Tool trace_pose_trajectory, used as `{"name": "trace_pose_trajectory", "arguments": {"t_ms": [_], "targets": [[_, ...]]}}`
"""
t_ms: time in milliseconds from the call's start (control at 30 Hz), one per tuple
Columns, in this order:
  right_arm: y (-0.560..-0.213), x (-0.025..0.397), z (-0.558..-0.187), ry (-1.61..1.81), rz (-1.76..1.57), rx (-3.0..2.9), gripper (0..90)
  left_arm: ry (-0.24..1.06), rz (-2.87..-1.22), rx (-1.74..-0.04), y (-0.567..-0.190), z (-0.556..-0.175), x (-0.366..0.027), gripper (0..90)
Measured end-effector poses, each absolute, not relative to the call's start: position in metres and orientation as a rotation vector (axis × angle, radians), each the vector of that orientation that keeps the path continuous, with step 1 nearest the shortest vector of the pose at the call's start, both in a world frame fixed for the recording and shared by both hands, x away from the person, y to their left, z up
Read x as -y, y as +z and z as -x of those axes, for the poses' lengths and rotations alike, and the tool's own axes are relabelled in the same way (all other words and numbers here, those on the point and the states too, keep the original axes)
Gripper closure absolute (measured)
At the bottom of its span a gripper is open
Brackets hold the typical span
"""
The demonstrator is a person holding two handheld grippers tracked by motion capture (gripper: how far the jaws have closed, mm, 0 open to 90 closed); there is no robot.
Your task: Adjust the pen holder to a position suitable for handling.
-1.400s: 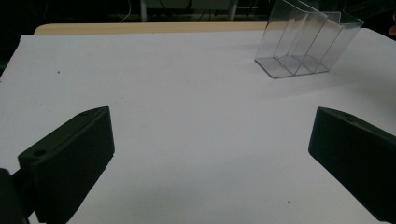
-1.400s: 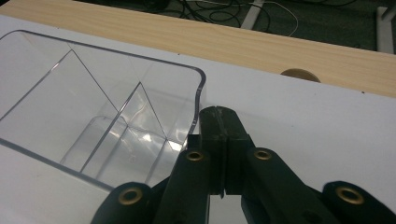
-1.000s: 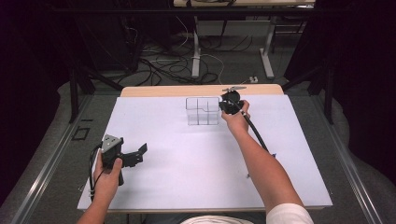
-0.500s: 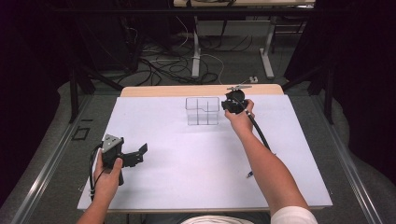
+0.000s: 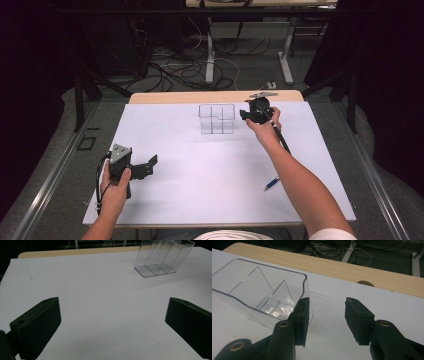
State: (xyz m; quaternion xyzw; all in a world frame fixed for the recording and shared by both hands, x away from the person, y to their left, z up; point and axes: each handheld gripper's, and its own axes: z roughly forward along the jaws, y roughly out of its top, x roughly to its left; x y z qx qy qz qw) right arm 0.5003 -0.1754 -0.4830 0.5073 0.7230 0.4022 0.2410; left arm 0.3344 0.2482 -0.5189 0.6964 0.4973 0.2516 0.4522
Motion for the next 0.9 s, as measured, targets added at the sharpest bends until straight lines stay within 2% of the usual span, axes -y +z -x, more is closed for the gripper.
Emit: {"name": "trace_pose_trajectory", "arguments": {"t_ms": [67,133,200,300,500,800,900], "targets": [[-0.478,0.178,-0.493,1.117,-1.373,-1.976,44.1,0.62,-1.729,-1.223,-0.519,-0.334,-0.248,0.2],[-0.477,0.178,-0.491,1.121,-1.365,-1.977,41.4,0.619,-1.731,-1.221,-0.519,-0.334,-0.247,0.2],[-0.471,0.179,-0.482,1.123,-1.34,-1.975,33.8,0.62,-1.732,-1.219,-0.519,-0.334,-0.247,0.2],[-0.467,0.18,-0.476,1.112,-1.32,-1.984,29.6,0.62,-1.73,-1.216,-0.519,-0.334,-0.246,0.2],[-0.456,0.185,-0.456,1.16,-1.27,-2.004,27.4,0.621,-1.733,-1.214,-0.519,-0.334,-0.246,0.2],[-0.455,0.198,-0.429,1.217,-1.278,-2.019,15.9,0.616,-1.722,-1.211,-0.518,-0.333,-0.245,0.2],[-0.457,0.205,-0.42,1.244,-1.284,-2.0,15.0,0.615,-1.735,-1.203,-0.518,-0.333,-0.243,0.2]]}}
